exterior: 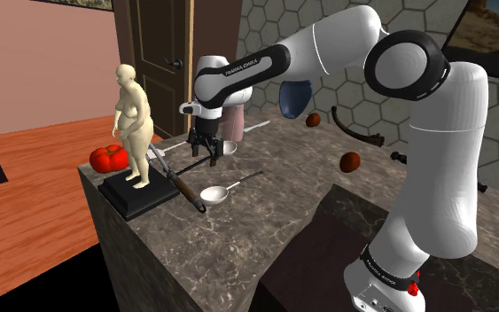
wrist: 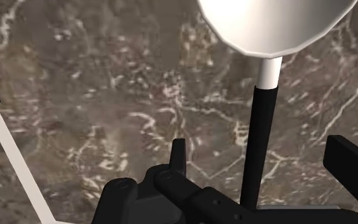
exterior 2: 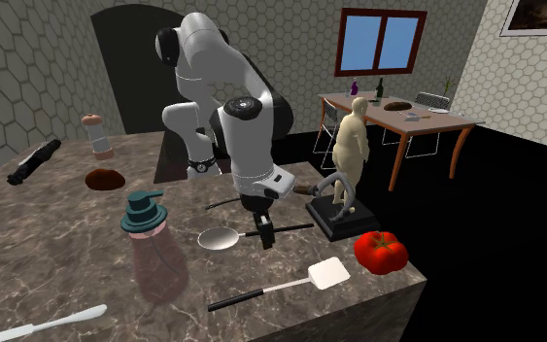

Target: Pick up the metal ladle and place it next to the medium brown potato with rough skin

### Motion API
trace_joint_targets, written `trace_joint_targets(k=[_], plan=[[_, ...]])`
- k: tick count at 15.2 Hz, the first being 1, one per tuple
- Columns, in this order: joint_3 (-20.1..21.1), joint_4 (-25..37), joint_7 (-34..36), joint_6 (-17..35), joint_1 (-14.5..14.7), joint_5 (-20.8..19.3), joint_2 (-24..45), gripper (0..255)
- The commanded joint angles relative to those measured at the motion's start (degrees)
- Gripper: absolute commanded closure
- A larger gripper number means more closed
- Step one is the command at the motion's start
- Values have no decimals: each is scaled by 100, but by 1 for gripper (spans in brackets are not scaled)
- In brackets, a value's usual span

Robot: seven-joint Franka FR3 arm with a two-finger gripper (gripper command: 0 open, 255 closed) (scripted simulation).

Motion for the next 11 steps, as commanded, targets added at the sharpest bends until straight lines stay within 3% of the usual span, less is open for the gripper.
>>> trace_joint_targets(k=[1,3,4,11], plan=[[0,-3,0,5,1,0,1,0],[0,-2,0,4,0,0,1,0],[0,-2,0,4,0,0,1,255],[-1,-13,-8,19,-4,2,6,255]])
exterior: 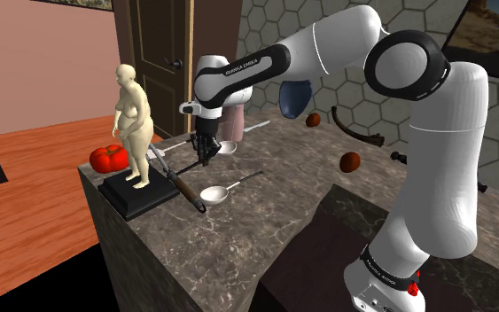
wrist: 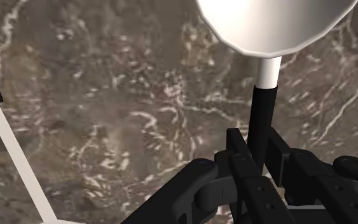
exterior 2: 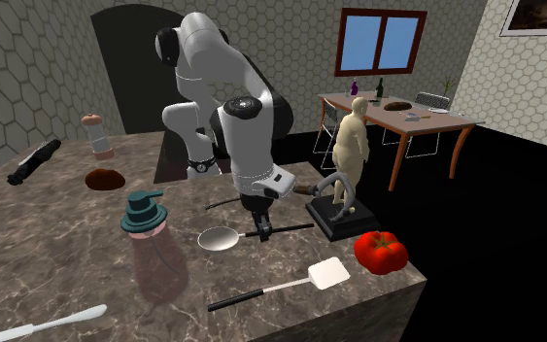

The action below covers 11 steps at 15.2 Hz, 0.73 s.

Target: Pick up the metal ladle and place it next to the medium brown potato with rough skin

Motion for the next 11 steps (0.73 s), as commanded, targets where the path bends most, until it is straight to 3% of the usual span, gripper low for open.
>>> trace_joint_targets(k=[1,11], plan=[[-2,-11,-1,1,-1,-1,11,255],[-12,301,85,-595,0,-43,-278,255]])
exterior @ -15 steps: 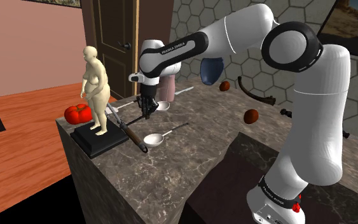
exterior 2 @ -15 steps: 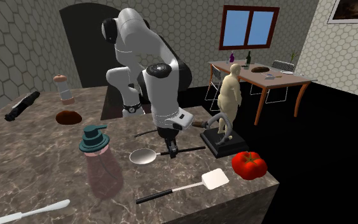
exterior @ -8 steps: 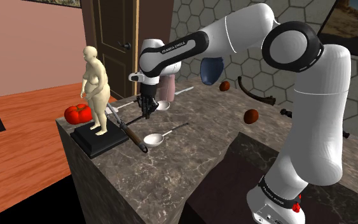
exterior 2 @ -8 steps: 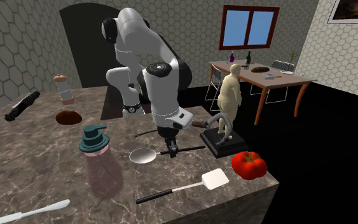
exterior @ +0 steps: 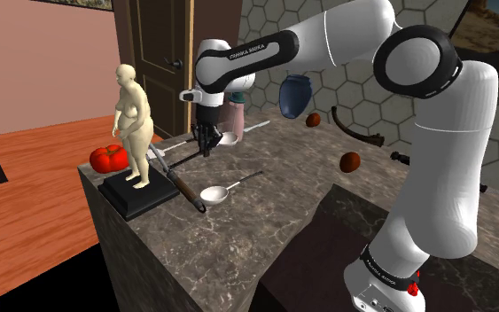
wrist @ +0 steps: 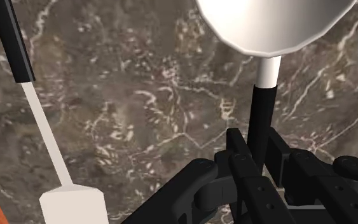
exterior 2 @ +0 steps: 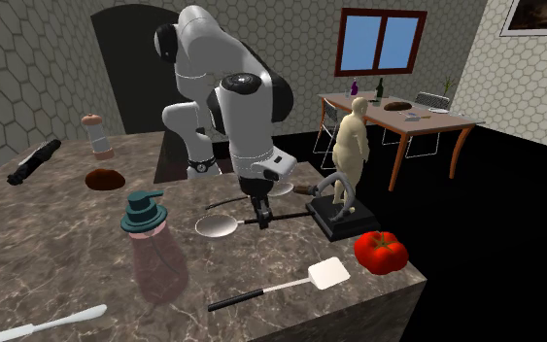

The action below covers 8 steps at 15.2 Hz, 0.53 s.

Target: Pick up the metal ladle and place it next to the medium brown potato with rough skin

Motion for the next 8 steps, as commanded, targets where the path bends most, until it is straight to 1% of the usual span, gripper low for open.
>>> trace_joint_targets(k=[1,8], plan=[[-3,111,19,-154,-2,-9,-43,255],[-9,432,79,-630,-6,-34,-200,255]])
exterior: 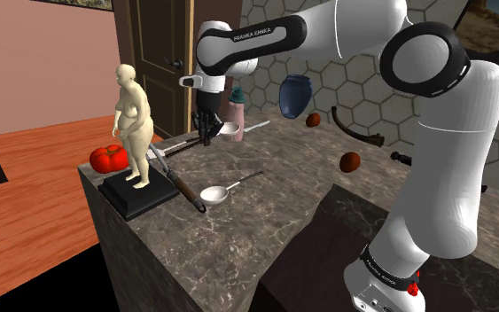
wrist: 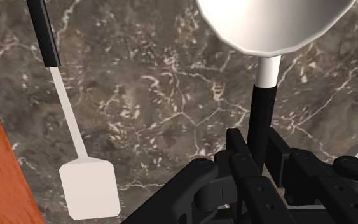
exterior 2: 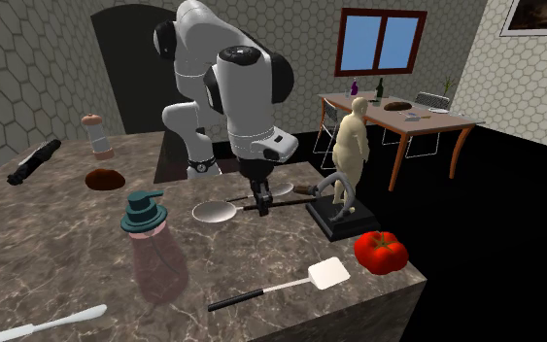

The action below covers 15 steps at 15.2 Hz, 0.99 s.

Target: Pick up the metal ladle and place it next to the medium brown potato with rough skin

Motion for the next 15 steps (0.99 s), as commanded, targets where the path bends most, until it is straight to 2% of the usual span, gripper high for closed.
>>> trace_joint_targets(k=[1,12,15], plan=[[-2,103,16,-148,-3,-7,-43,255],[-8,725,102,-884,-12,-32,-161,255],[-133,253,-239,-796,-215,-31,-504,255]])
